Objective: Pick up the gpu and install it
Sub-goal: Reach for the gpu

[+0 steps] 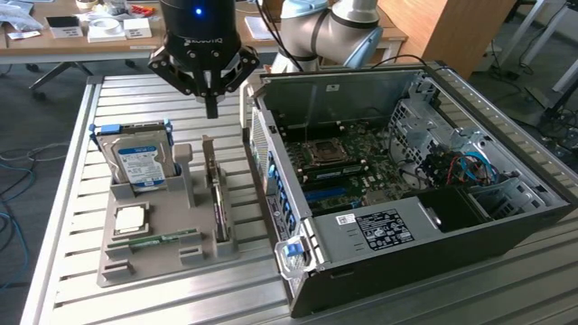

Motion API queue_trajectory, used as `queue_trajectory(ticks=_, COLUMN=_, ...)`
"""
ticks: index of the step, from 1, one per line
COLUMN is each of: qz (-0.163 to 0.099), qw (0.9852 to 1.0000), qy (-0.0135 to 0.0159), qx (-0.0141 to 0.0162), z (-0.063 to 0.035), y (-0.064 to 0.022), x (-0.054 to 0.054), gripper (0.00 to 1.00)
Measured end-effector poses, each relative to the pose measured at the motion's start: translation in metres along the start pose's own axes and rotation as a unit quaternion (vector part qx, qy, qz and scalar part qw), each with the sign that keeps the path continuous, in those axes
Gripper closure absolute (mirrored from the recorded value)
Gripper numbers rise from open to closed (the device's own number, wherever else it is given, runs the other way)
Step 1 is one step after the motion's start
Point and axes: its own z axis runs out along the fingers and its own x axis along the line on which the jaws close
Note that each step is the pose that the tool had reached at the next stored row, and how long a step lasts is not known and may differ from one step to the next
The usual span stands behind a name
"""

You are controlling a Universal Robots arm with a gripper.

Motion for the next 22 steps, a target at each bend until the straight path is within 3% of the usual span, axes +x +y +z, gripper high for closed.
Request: queue_trajectory(ticks=22, qz=0.000, qw=1.0000, qy=0.0000, qx=0.0000, z=-0.0004, y=-0.0080, x=0.0019, gripper=0.89)
